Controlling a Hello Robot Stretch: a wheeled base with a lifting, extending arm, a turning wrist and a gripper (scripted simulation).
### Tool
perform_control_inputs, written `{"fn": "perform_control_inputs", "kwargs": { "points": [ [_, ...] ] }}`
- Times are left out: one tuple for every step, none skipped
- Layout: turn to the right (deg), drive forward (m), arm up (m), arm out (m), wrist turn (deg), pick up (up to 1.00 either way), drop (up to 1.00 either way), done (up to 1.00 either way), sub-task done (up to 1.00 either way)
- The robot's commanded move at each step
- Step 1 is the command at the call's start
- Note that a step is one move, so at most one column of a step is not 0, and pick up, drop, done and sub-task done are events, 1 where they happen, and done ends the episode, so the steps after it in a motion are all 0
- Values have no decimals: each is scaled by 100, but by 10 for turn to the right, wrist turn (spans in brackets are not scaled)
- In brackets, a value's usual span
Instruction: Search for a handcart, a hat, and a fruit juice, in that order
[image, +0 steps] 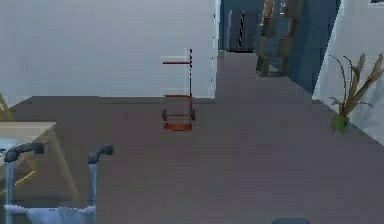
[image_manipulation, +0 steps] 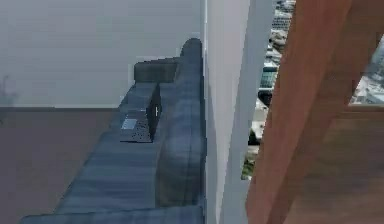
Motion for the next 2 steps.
{"fn": "perform_control_inputs", "kwargs": {
  "points": [
    [0, 100, 0, 0, 0, 0, 0, 0, 0],
    [0, 50, 0, 0, 0, 0, 0, 0, 0]
  ]
}}
